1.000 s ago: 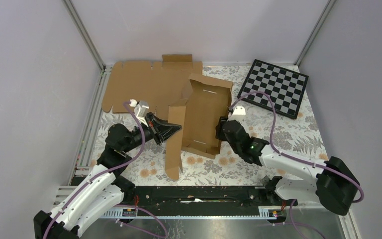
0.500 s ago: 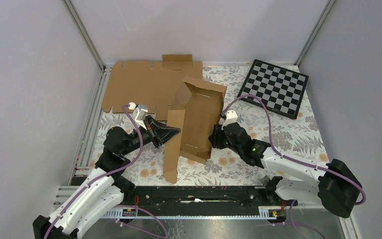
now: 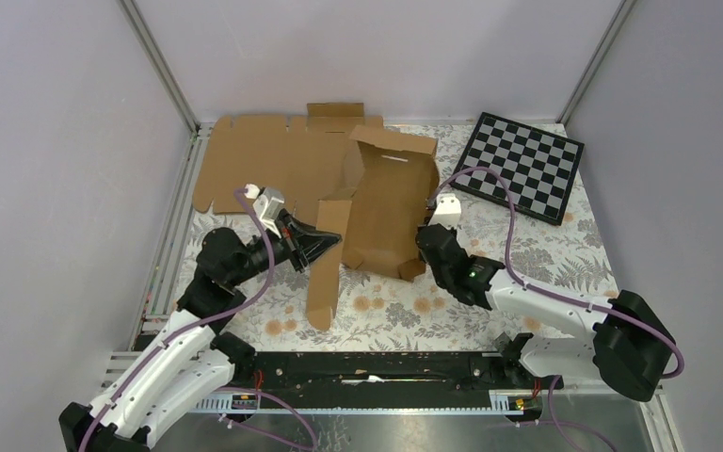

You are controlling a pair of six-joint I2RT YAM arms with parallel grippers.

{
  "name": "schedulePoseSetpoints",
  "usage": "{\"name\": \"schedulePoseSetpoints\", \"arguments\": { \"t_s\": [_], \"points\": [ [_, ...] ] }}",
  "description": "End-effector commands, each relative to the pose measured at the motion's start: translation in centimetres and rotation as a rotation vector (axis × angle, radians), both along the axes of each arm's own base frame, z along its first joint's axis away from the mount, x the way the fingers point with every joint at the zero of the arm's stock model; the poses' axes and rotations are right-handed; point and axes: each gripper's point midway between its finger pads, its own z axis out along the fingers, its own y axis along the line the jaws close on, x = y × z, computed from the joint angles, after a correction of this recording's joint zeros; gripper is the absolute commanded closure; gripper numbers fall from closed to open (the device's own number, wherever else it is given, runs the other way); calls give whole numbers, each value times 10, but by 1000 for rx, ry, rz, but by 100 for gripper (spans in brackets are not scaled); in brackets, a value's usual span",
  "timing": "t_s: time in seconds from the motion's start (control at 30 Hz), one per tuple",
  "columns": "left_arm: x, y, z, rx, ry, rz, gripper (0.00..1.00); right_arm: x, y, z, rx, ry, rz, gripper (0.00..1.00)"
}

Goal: Fold the paper box

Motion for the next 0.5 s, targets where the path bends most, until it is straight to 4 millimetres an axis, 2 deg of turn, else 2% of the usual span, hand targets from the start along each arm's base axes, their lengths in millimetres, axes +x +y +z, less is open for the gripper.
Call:
{"name": "schedulePoseSetpoints", "arguments": {
  "t_s": [0.0,0.13,0.23,0.37,0.47],
  "points": [
    [13,6,21,60,-67,70,100,31,-45,58,-125,-234,-286,100],
    [33,14,23,102,-79,173,100,40,-59,75,-115,-321,-380,100],
    [42,12,22,78,-64,196,100,49,-68,76,-74,-352,-443,100],
    [40,8,11,-45,-49,189,100,55,-62,61,-18,-370,-434,100],
    [41,11,-4,-60,-49,217,100,56,-59,45,-16,-350,-424,100]
  ]
}}
